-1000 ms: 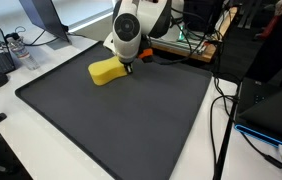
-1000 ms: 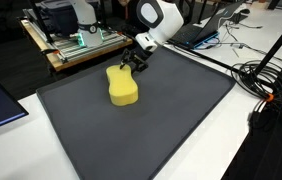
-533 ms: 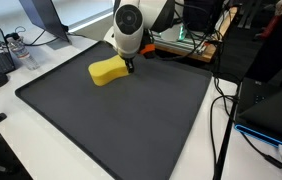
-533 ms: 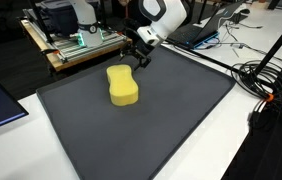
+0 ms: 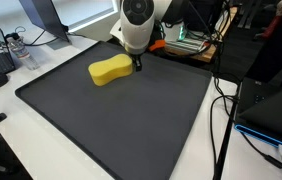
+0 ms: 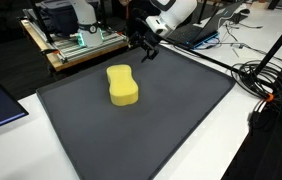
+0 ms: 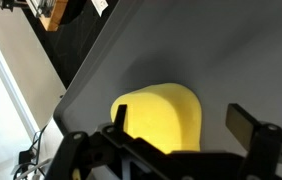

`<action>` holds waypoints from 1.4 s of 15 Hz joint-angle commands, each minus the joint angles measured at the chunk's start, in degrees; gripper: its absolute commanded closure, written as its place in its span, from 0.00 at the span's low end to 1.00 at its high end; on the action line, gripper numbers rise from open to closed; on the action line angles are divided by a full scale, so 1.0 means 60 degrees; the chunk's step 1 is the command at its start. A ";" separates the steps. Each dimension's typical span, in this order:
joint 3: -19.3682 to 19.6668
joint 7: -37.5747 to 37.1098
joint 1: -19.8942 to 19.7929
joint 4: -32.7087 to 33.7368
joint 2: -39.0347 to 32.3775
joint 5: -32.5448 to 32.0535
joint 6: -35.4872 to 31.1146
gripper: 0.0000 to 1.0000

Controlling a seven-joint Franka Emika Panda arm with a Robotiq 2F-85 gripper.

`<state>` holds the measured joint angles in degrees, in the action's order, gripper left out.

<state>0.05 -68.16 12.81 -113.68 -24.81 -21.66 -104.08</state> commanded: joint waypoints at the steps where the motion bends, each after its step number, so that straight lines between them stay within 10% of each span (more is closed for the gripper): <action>1: -0.0063 -0.0962 0.0150 0.0694 -0.0391 0.0571 0.0298 0.00; 21: 0.0316 -0.5965 0.0525 0.5144 -0.3096 0.0857 0.2980 0.00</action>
<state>1.11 -100.93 15.22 -87.67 -40.33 -18.00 -89.19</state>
